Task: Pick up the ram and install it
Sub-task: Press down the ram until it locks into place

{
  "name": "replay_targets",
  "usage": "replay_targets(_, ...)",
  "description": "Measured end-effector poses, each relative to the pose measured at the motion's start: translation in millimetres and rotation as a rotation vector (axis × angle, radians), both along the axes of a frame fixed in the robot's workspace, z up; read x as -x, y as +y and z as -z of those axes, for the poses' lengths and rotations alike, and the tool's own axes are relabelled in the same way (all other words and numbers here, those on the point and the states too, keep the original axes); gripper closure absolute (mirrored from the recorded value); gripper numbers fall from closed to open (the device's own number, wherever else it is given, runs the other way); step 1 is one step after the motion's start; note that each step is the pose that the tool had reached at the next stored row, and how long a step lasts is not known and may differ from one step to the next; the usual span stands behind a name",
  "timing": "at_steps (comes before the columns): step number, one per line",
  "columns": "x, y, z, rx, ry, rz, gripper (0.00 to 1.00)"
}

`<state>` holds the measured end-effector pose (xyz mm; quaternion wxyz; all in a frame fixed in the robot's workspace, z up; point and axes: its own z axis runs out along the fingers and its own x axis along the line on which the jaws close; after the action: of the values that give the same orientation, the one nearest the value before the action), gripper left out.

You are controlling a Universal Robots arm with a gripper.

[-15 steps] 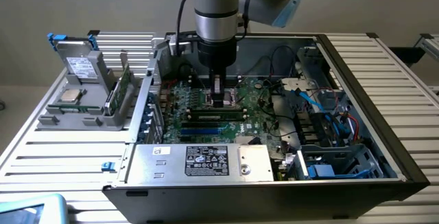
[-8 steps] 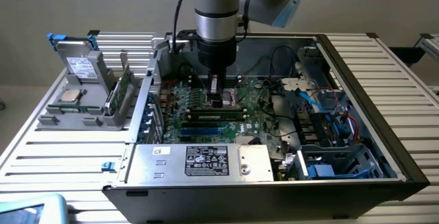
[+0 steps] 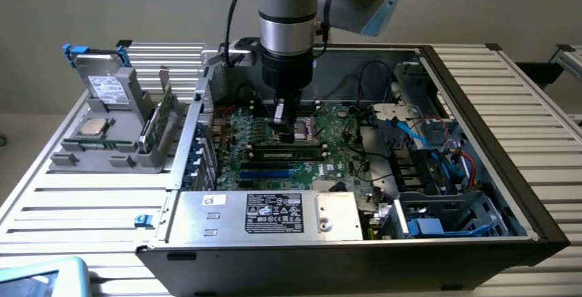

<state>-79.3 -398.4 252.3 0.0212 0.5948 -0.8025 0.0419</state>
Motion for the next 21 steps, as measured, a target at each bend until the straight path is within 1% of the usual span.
replay_targets(21, 0.0, 0.0, 0.0, 0.0, 0.0, 0.334, 0.89)
